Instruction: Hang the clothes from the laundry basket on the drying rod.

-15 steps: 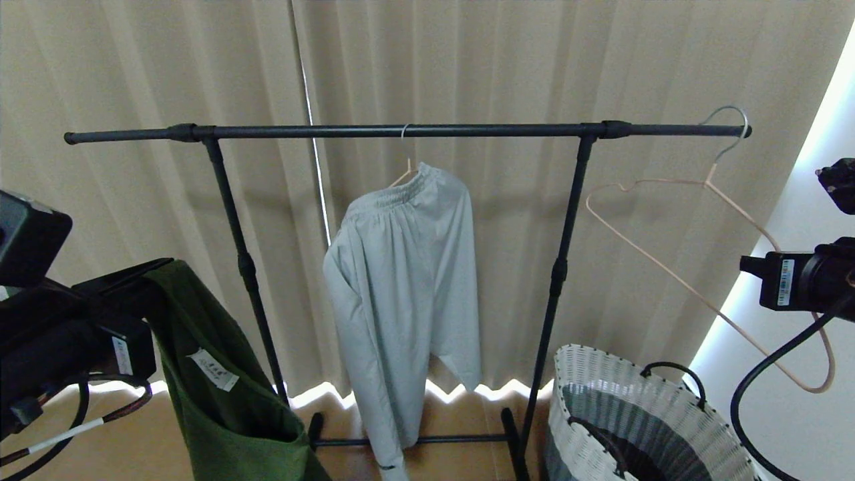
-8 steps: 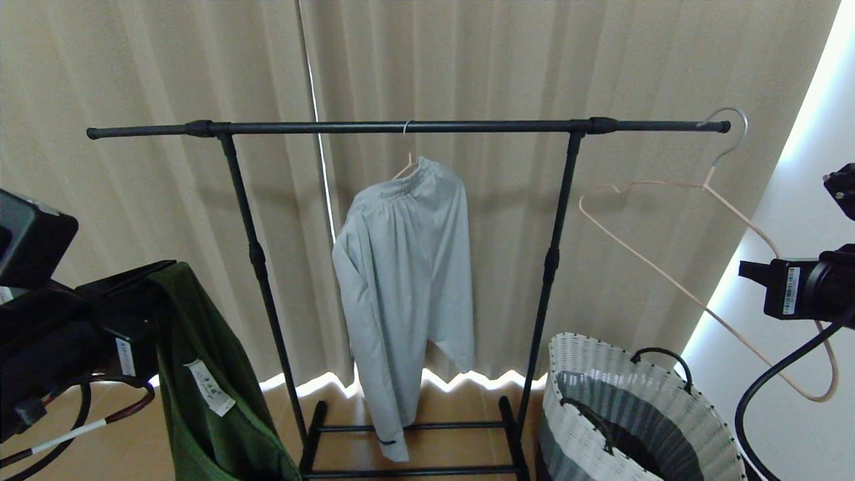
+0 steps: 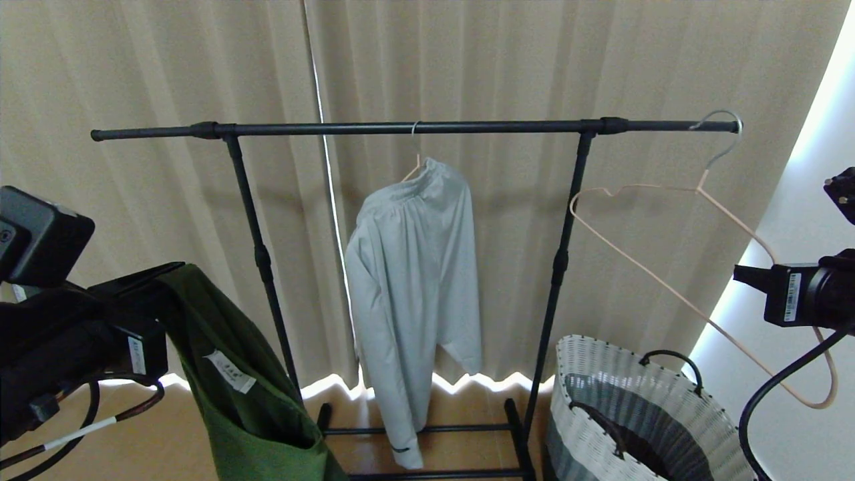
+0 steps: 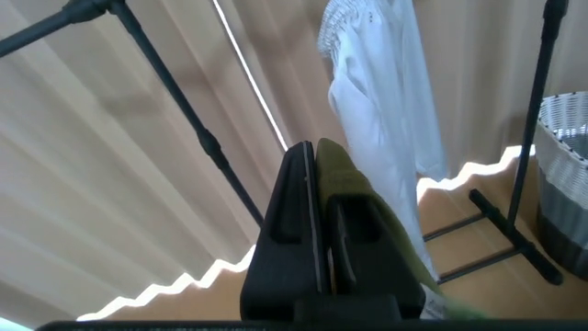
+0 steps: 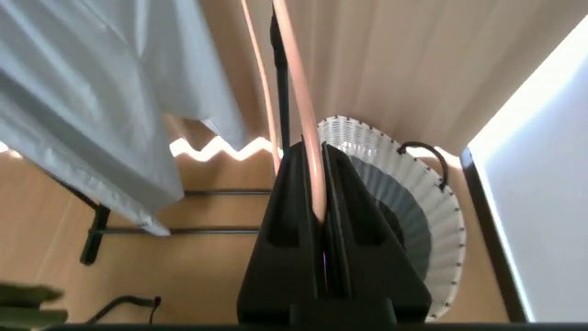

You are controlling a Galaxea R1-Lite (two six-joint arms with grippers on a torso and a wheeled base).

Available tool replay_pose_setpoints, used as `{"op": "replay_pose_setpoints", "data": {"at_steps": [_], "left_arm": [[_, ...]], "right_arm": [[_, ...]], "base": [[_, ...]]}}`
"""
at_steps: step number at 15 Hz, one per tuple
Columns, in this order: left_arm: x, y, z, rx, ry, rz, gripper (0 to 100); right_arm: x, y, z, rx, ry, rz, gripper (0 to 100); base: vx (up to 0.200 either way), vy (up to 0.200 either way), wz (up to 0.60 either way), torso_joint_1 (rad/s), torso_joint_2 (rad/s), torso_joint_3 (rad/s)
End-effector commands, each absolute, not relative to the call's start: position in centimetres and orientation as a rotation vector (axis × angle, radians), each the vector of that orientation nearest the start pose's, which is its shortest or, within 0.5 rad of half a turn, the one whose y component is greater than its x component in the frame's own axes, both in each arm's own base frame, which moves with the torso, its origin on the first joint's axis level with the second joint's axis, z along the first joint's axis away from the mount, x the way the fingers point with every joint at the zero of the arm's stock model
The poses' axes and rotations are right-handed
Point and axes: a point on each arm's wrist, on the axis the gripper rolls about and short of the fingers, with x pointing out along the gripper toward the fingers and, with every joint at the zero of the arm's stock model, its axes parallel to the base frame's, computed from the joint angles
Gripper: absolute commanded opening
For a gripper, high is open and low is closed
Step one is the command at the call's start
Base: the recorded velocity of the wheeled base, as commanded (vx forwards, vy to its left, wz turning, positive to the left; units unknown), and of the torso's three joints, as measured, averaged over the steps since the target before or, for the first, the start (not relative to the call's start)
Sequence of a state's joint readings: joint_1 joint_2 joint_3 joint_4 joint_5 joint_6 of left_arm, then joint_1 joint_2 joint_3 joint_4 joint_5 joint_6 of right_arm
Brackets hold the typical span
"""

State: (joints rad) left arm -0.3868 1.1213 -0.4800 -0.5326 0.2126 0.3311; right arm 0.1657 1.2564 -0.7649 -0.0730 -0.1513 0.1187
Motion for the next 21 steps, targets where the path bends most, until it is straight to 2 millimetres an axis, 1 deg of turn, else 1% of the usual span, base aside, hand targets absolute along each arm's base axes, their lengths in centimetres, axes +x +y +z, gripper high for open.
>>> {"op": "replay_pose_setpoints", "data": {"at_steps": [1,3,8,9,12,13,14,15,17,18,21], "left_arm": [[14.8,-5.5,21.4,0.364,0.08,-0.19,0],[14.8,-5.5,21.4,0.365,0.082,-0.19,0],[14.8,-5.5,21.0,0.377,0.095,-0.195,0],[15.0,-5.6,20.9,0.379,0.104,-0.196,0],[15.6,-5.9,20.6,0.386,0.125,-0.203,0],[16.1,-6.2,20.5,0.387,0.137,-0.206,0],[16.7,-6.4,20.5,0.385,0.145,-0.205,0],[17.3,-6.7,20.6,0.385,0.151,-0.205,0],[18.9,-7.5,21.3,0.382,0.146,-0.21,0],[19.7,-8.2,21.7,0.379,0.139,-0.221,0],[22.8,-10.6,22.5,0.345,0.147,-0.134,0]], "right_arm": [[18.8,2.8,22.9,0.051,0.409,-0.008,0],[18.7,2.8,22.7,0.051,0.411,-0.008,0],[19.1,2.9,22.1,0.064,0.348,0.0,0],[19.2,3.0,22.3,0.075,0.313,0.038,0],[19.2,3.1,22.4,0.097,0.287,0.091,0],[19.1,3.7,22.5,0.12,0.28,0.133,0],[19.0,4.8,22.7,0.156,0.265,0.195,0],[18.9,5.3,22.9,0.182,0.257,0.219,0],[18.9,6.6,22.7,0.203,0.257,0.284,0],[18.9,7.6,22.6,0.2,0.256,0.33,0],[17.2,10.7,21.8,0.175,0.294,0.499,0]], "base": [[0.0,0.2,0.0,0.022,0.01,0.002],[0.0,0.2,0.0,0.0,0.0,0.002],[0.0,0.0,0.0,0.0,0.0,0.0],[0.0,0.0,0.0,0.0,0.0,0.0],[0.0,0.0,0.0,0.0,0.0,0.0],[0.0,0.0,0.0,0.0,0.0,0.0],[0.0,0.0,0.0,0.0,0.0,0.0],[0.0,0.0,0.0,0.0,0.0,0.0],[0.0,0.0,0.0,0.0,0.0,0.0],[0.0,0.0,0.0,0.0,0.0,0.0],[0.0,0.0,0.0,0.0,0.0,0.0]]}}
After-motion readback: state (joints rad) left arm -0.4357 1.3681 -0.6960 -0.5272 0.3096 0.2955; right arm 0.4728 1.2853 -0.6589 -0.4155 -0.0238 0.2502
